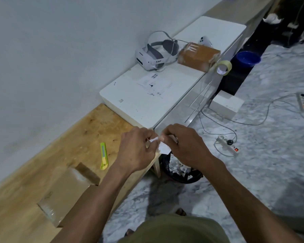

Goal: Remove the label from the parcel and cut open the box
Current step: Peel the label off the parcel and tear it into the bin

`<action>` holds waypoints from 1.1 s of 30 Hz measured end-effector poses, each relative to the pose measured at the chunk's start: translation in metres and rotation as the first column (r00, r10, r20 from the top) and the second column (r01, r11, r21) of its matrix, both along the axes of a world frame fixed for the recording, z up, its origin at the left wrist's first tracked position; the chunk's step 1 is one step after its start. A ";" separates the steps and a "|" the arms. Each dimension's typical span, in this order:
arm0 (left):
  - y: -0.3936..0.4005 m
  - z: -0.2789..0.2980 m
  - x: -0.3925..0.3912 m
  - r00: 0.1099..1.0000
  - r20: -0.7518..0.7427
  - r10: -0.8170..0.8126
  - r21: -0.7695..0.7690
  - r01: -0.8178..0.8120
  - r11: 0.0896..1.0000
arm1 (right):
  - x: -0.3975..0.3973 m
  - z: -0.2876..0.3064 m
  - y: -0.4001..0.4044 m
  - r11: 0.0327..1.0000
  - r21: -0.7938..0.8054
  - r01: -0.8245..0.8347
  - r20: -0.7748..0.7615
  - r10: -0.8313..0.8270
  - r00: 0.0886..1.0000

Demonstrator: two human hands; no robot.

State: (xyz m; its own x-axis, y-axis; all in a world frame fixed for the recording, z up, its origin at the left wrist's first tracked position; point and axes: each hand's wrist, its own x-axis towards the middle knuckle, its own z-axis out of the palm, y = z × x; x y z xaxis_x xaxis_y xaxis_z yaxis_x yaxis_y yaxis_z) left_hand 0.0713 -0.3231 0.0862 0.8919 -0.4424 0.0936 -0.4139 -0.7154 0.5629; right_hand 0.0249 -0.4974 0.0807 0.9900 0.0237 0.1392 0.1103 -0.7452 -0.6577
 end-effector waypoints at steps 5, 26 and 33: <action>-0.026 0.001 0.001 0.987 -0.133 0.088 -0.189 -0.113 0.976 | 0.004 -0.005 -0.024 0.983 0.179 0.046 0.178 -0.078 0.981; -0.022 -0.063 0.011 0.572 -0.719 0.395 -0.352 -0.790 0.503 | -0.023 -0.070 -0.057 0.624 0.542 0.563 -0.373 -0.422 0.826; -0.022 -0.086 0.019 0.663 -0.652 0.367 -0.330 -0.684 0.650 | -0.019 -0.088 -0.049 0.676 0.361 0.642 -0.345 -0.543 0.765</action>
